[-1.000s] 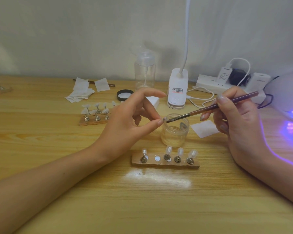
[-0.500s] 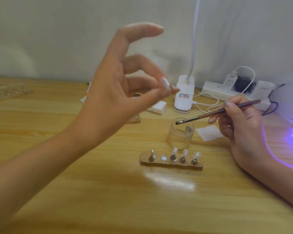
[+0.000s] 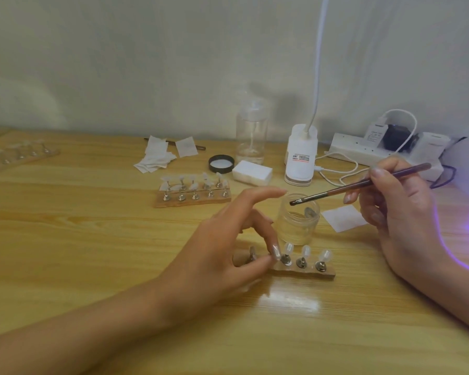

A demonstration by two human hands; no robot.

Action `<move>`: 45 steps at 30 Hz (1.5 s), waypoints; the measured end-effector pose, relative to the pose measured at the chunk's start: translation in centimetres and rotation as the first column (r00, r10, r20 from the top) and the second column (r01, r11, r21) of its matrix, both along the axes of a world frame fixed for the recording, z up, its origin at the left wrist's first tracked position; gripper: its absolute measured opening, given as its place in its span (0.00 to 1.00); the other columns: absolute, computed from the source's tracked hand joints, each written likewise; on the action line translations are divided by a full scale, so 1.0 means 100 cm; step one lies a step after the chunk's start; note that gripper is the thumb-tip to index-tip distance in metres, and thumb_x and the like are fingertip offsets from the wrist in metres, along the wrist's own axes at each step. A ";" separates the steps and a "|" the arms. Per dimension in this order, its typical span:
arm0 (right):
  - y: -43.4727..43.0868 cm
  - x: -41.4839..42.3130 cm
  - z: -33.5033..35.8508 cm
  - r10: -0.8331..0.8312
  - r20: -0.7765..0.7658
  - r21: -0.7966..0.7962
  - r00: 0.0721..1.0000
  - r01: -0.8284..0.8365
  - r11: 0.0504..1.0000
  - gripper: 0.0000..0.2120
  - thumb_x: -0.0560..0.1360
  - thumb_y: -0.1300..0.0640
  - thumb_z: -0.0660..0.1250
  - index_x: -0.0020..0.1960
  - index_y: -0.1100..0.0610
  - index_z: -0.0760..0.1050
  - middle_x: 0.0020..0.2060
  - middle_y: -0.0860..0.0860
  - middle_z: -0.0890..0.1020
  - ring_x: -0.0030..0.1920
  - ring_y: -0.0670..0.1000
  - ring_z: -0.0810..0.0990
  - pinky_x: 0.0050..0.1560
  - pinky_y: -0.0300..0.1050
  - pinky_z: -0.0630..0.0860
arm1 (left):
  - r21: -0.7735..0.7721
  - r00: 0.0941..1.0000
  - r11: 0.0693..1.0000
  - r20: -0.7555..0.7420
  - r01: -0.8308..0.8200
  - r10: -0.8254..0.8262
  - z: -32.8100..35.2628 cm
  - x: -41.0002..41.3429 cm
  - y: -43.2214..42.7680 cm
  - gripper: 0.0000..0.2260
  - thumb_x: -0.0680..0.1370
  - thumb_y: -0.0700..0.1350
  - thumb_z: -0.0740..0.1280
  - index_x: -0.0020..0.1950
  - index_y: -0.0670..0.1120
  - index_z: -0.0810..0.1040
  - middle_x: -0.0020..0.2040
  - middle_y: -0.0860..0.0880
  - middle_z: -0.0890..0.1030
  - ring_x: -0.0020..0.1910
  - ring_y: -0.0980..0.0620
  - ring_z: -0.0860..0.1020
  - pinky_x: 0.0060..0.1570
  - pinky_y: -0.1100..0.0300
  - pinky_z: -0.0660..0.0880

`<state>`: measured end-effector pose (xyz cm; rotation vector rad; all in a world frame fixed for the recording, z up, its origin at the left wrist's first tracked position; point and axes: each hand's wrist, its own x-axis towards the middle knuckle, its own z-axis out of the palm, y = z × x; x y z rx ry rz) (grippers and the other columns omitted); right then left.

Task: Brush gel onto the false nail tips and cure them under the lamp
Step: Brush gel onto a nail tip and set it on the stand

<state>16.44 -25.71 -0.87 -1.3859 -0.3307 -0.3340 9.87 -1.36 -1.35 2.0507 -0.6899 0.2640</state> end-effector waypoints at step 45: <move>-0.005 0.005 -0.002 0.004 -0.099 0.055 0.995 0.001 0.998 0.15 0.81 0.54 0.59 0.36 0.46 0.73 0.31 0.53 0.80 0.22 0.45 0.61 0.25 0.36 0.60 | -0.243 0.992 0.968 0.122 0.065 -0.036 0.042 0.002 -0.004 0.28 0.75 0.43 0.73 0.73 0.54 0.68 0.44 0.54 0.82 0.46 0.51 0.86 0.48 0.52 0.82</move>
